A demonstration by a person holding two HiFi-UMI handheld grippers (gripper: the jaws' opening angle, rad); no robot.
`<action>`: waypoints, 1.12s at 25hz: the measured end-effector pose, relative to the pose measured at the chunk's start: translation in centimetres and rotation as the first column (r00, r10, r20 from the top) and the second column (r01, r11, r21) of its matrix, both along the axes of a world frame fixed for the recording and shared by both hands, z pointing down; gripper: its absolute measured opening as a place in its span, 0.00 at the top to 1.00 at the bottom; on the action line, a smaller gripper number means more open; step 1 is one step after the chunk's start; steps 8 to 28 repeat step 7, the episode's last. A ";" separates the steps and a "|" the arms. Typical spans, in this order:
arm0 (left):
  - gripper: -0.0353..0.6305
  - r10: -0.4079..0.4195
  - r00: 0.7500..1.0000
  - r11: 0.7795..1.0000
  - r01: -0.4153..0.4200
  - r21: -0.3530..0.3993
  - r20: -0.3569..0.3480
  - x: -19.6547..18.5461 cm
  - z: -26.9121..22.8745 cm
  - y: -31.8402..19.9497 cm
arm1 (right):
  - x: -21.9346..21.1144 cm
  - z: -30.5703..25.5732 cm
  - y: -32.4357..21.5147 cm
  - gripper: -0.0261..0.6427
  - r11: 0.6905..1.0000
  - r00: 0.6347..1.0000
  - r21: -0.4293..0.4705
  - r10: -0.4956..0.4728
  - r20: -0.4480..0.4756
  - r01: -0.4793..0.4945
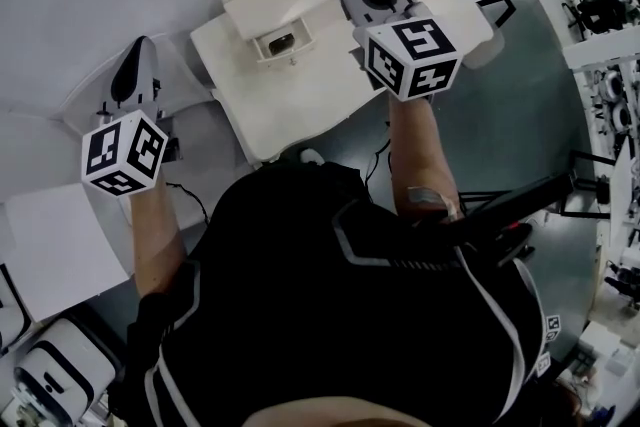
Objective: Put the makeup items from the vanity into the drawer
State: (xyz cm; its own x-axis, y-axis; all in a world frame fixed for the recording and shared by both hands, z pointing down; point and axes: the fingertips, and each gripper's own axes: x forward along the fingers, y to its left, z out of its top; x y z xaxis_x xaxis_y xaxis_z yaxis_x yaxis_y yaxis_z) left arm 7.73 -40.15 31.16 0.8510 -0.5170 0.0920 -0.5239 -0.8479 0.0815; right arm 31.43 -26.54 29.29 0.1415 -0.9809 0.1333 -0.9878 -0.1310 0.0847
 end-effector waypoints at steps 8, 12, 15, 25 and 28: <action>0.94 -0.011 1.000 1.000 0.011 0.013 0.001 -0.1 -0.6 0.1 | 0.0 -0.2 -0.2 0.95 1.000 1.000 -0.009 -0.008 -0.006 0.008; 0.94 -0.011 1.000 1.000 0.011 0.013 0.001 -0.1 -0.6 0.1 | 0.0 -0.2 -0.2 0.95 1.000 1.000 -0.009 -0.008 -0.006 0.008; 0.94 -0.011 1.000 1.000 0.011 0.013 0.001 -0.1 -0.6 0.1 | 0.0 -0.2 -0.2 0.95 1.000 1.000 -0.009 -0.008 -0.006 0.008; 0.94 -0.011 1.000 1.000 0.011 0.013 0.001 -0.1 -0.6 0.1 | 0.0 -0.2 -0.2 0.95 1.000 1.000 -0.009 -0.008 -0.006 0.008; 0.94 -0.011 1.000 1.000 0.011 0.013 0.001 -0.1 -0.6 0.1 | 0.0 -0.2 -0.2 0.95 1.000 1.000 -0.009 -0.008 -0.006 0.008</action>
